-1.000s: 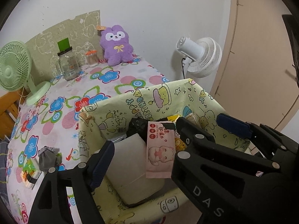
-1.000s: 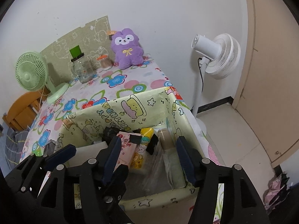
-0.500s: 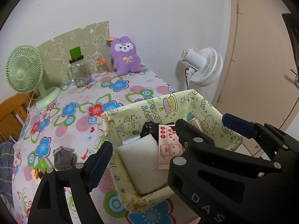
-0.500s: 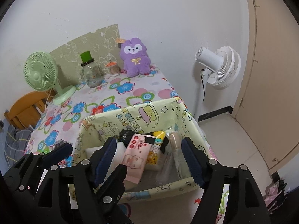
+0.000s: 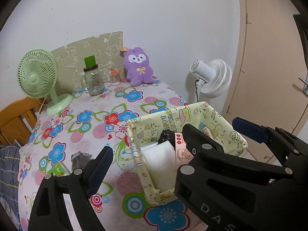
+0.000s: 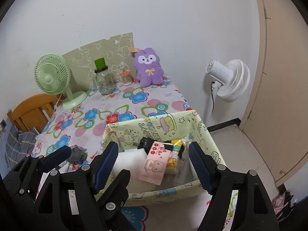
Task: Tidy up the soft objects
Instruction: 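Withdraw both open tools from the box back toward the pile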
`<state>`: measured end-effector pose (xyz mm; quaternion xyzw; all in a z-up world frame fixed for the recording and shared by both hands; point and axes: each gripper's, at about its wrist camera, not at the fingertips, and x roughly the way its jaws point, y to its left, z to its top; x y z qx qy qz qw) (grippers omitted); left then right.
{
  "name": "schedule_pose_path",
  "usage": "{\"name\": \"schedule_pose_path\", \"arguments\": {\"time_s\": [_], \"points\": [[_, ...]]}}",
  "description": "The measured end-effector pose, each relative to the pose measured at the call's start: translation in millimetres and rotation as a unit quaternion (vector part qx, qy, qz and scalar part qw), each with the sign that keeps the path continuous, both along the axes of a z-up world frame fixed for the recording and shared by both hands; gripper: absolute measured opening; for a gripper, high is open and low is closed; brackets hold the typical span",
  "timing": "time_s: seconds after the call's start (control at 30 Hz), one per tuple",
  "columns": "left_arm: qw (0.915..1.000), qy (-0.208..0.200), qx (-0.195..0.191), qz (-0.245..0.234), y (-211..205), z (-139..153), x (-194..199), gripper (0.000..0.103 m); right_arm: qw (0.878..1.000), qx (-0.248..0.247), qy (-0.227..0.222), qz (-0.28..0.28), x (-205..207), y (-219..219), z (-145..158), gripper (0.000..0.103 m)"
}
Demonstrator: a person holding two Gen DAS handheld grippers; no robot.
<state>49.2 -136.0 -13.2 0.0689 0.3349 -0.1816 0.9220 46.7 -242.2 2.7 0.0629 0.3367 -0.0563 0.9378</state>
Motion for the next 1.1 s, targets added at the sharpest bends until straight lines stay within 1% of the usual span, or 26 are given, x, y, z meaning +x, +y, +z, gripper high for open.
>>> {"name": "schedule_pose_path", "arguments": {"time_s": [0.13, 0.43, 0.6, 0.7, 0.77, 0.87, 1.1], "points": [[0.9999, -0.012, -0.003, 0.003, 9, 7, -5, 0.092, 1.0, -0.005, -0.006, 0.006, -3, 10, 7, 0.079], [0.9992, -0.033, -0.02, 0.009, 31, 20, -13, 0.092, 0.999, -0.019, -0.028, 0.016, -11, 34, 26, 0.086], [0.9988, -0.041, -0.023, 0.013, 44, 24, -16, 0.093, 0.999, -0.018, -0.038, 0.027, -14, 47, 30, 0.09], [0.9986, -0.043, -0.023, 0.018, 52, 26, -17, 0.094, 0.998, -0.017, -0.041, 0.035, -14, 55, 32, 0.093], [0.9984, -0.047, -0.023, 0.021, 57, 27, -18, 0.095, 0.998, -0.016, -0.047, 0.037, -15, 60, 33, 0.098], [0.998, -0.053, -0.022, 0.026, 65, 28, -18, 0.096, 0.997, -0.019, -0.059, 0.037, -18, 68, 35, 0.102], [0.9971, -0.061, -0.024, 0.039, 81, 28, -18, 0.099, 0.996, -0.03, -0.068, 0.054, -15, 85, 38, 0.103]]}}
